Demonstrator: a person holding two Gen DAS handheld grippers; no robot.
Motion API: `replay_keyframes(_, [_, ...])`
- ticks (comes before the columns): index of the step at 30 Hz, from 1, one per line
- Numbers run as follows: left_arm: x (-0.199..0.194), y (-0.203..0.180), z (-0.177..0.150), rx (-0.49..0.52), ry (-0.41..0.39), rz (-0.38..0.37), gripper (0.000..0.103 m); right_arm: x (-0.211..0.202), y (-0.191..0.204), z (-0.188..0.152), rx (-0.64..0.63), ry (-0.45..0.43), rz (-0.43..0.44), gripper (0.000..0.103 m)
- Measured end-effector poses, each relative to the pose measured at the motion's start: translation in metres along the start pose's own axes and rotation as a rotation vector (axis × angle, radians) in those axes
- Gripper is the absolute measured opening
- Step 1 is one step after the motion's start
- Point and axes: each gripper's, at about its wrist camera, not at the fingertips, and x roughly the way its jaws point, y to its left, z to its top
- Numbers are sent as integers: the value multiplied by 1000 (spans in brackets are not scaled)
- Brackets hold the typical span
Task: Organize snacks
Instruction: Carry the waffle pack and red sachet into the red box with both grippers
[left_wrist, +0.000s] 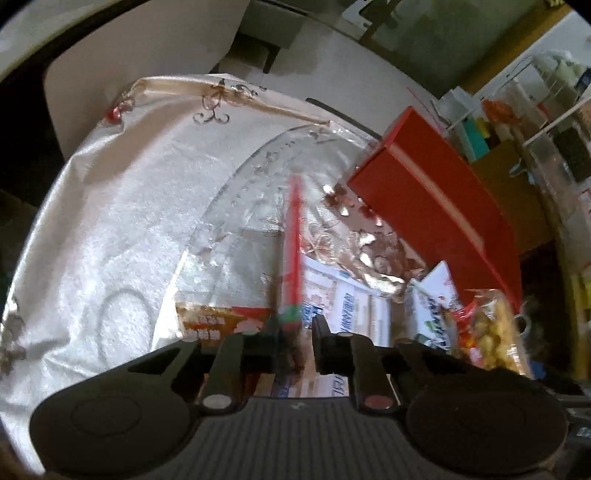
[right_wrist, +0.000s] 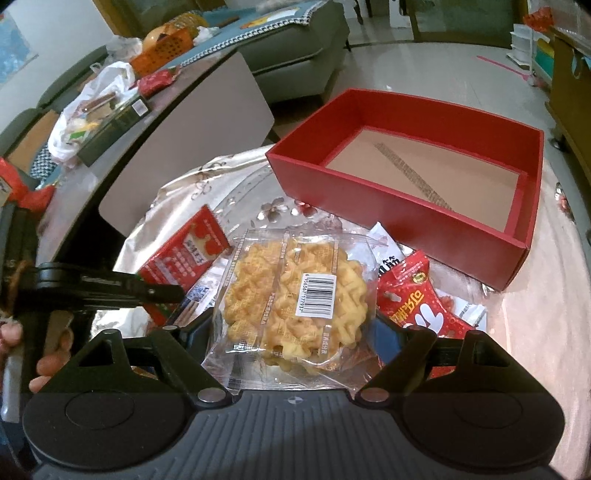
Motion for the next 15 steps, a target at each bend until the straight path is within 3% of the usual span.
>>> replay_keyframes(2, [11,-2,3,27,8,28,12,0,1,0,1,-2,-5,87])
replay_keyframes(5, [28,-1,15,-7,0,54,22,2,2,-1,8,-2,-2,87])
replay_keyframes(7, [36,1,28,-38,-3,51,38,3,2,-2,8,0,-3,87])
replay_keyframes(9, [43,4,35,-67,0,42,48,5,-1,-2,17,8,-7,87])
replay_keyframes(12, [47,0,41,-51,-41,71,44,10,-5,0,27,17,-16,87])
replay_keyframes(15, [50,3,49,-79,-50,57,26,15,-6,2,33,24,-24,87])
